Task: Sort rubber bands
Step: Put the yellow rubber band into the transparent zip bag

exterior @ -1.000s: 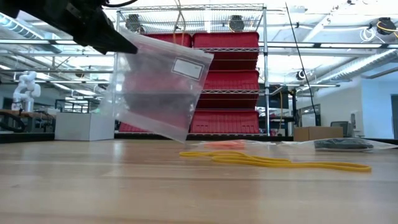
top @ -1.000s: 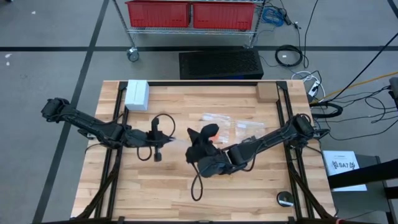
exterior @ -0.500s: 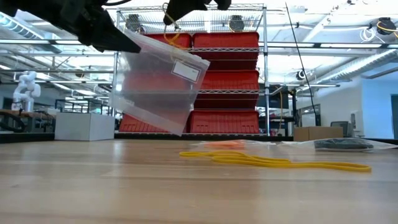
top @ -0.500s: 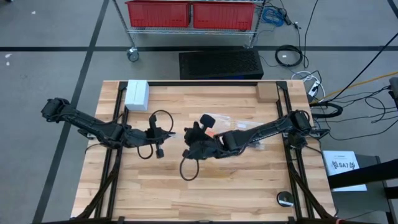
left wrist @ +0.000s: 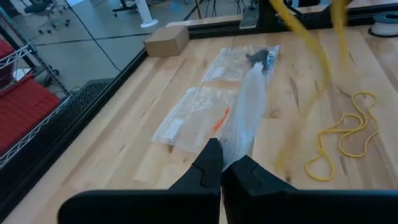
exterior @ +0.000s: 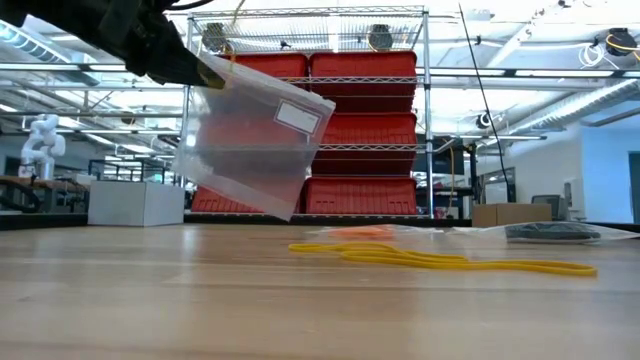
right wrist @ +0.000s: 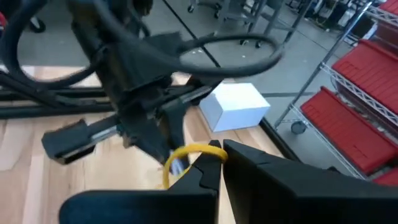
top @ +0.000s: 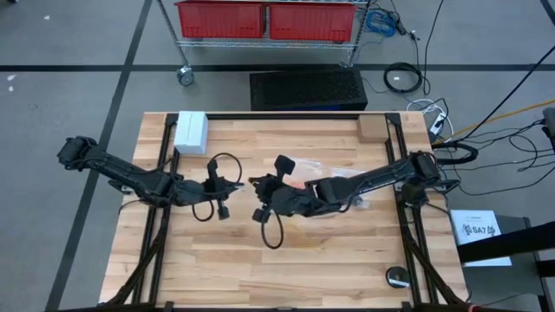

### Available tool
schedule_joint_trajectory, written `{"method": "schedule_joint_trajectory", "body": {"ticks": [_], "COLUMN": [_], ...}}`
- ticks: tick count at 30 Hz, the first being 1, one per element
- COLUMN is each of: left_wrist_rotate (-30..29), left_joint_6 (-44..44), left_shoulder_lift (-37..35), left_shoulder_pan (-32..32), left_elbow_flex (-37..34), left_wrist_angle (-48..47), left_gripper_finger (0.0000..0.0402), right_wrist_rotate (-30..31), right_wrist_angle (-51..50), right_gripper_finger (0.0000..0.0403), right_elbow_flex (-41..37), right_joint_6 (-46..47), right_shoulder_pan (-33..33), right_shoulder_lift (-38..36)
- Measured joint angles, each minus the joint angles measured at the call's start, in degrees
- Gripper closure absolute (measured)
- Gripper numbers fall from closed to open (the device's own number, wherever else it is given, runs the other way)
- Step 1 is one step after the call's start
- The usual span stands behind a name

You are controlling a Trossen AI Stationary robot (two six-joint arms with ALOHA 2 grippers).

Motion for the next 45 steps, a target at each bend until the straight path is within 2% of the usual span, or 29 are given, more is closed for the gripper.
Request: {"method": "schedule_joint_trajectory", "body": {"ticks": [4, 8, 11, 14, 17, 24, 28, 34, 38, 41, 45], "left_wrist_rotate": [-0.9, -7.39, -7.98, -7.98, -7.83, -7.52, -6.0, -5.87, -5.85, -5.18, -4.39], "left_joint_6": [0.06, -0.02, -0.02, -0.02, -0.04, -0.07, -0.15, -0.22, -0.22, -0.22, -0.22], "left_shoulder_lift": [0.0, -0.02, -0.12, -0.15, -0.17, -0.17, -0.17, -0.17, -0.17, -0.17, -0.15], "left_shoulder_pan": [-0.02, 0.0, 0.02, -0.02, 0.0, -0.02, -0.02, -0.02, -0.02, -0.02, -0.02], "left_elbow_flex": [0.0, 0.0, 0.0, 0.0, 0.0, 0.0, 0.0, 0.0, 0.0, 0.0, 0.0], "left_wrist_angle": [-1.12, -3.62, -5.33, -5.66, -5.47, -5.49, -5.06, -5.12, -5.25, -5.25, -5.27], "left_gripper_finger": [0.0401, 0.0401, 0.0401, 0.0401, 0.0401, 0.0401, 0.0401, 0.0401, 0.0401, 0.0401, 0.0401], "right_wrist_rotate": [0.25, -0.08, -0.29, -0.32, -1.87, -11.15, -12.29, -23.65, -26.91, -27.87, -33.06], "right_wrist_angle": [-1.26, -10.69, -24.02, -36.05, -42.34, -40.2, -33.38, -22.93, -18.98, -18.49, -18.43], "right_gripper_finger": [0.0403, 0.0403, 0.0403, 0.0403, 0.0403, 0.0403, 0.0403, 0.0395, 0.0357, 0.0316, 0.0257], "right_elbow_flex": [0.07, 0.07, 0.06, -1.9, -7.46, -21.47, -26.98, -31.34, -31.74, -31.74, -31.74], "right_joint_6": [-0.71, 1.66, 7.67, 17.55, 25.34, 33.78, 33.46, 31.44, 28.32, 28.04, 28.36], "right_shoulder_pan": [-0.02, 0.79, 1.77, 2.58, 3.18, 5.5, 4.68, 0.11, -2.67, -3.99, -5.14], "right_shoulder_lift": [-0.93, -1.66, -1.75, -1.6, -1.49, -1.49, -1.49, -1.49, -1.49, -1.49, -1.49]}}
